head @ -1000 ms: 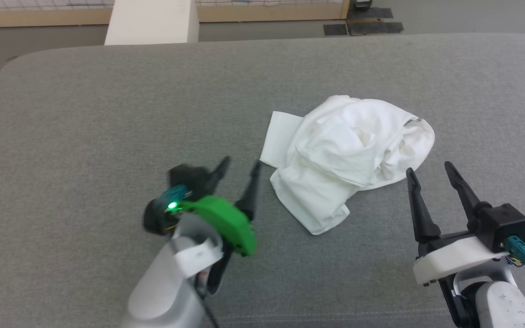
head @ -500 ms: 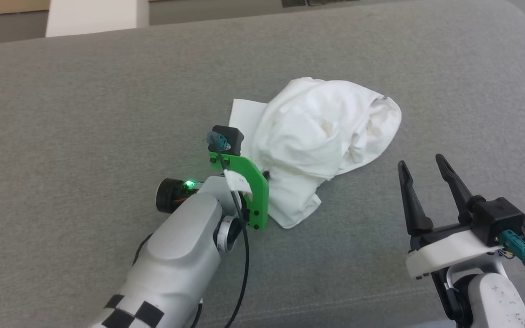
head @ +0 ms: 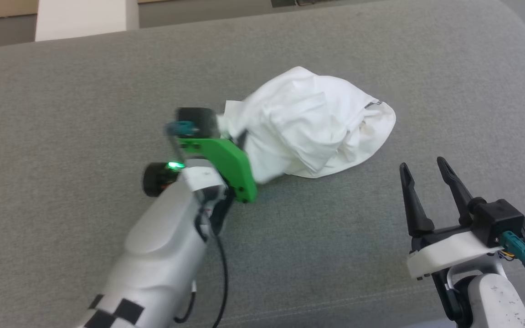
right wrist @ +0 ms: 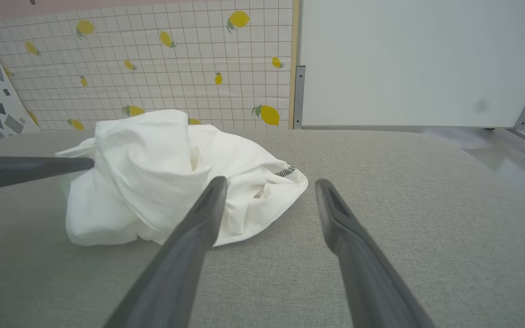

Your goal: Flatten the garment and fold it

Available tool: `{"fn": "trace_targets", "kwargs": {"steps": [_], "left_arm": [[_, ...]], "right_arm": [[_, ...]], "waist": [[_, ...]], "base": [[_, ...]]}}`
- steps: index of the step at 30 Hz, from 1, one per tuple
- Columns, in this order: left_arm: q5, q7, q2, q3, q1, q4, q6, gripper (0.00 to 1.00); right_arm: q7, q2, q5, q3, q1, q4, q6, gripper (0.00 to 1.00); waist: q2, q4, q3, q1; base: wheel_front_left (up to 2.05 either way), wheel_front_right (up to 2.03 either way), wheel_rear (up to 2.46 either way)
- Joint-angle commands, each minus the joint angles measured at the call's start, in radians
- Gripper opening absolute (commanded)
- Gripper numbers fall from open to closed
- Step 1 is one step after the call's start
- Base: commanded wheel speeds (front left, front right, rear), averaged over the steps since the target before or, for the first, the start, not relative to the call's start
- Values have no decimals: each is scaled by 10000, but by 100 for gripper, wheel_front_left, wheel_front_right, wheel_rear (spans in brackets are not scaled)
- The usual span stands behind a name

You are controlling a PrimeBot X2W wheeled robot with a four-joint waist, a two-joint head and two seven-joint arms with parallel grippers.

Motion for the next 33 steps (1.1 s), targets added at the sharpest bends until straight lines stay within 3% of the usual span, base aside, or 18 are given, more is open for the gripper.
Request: {"fn": "trace_targets", "kwargs": {"steps": [1,6,15,16,17,18,21,25,28,33], "left_arm": [[20,-670,303,298,308,-312,141,0],[50,-2298,1267,1262,1458,-1751,858,0],[-401,-1922,2894,2446,4539,-3709,2409,0],[-542,-1737,2939,2527,4891,-3839,2563,9],[-656,-1640,2945,2579,5129,-3982,2629,69],[-803,-1615,2912,2662,5378,-4178,2666,100],[-988,-2002,2803,2865,5807,-4672,2585,100],[-874,-3419,2414,3385,6065,-5416,2166,100],[-152,-3661,2116,3723,6071,-5884,1954,100],[1705,-3680,1092,4712,6047,-6967,1308,100]], "right_arm": [[-44,5,-31,-34,-44,-21,-17,100],[103,5,-161,-121,190,-177,-17,100],[360,5,-225,-19,379,-432,-17,100],[384,5,-234,-9,380,-460,-17,100],[398,5,-238,-16,382,-483,-17,100],[415,5,-247,-43,396,-519,-17,100],[480,5,-287,-65,418,-601,-17,100],[570,5,-366,-46,389,-693,-17,100],[691,5,-468,-10,332,-746,-17,100],[1547,5,-669,-73,-39,-550,-17,100]], "waist": [[-1,245,-244,0],[-1,718,-605,0],[-1,1355,-880,0],[-1,1405,-872,0],[-1,1442,-864,0],[-1,1509,-846,0],[-1,1644,-782,0],[-1,1816,-648,0],[-1,1984,-515,0],[-1,2210,-208,0]], "base": [[0,0,0],[0,0,0],[0,0,0],[0,0,0],[0,0,0],[0,0,0],[0,0,0],[0,0,0],[0,0,0],[0,0,0]]}}
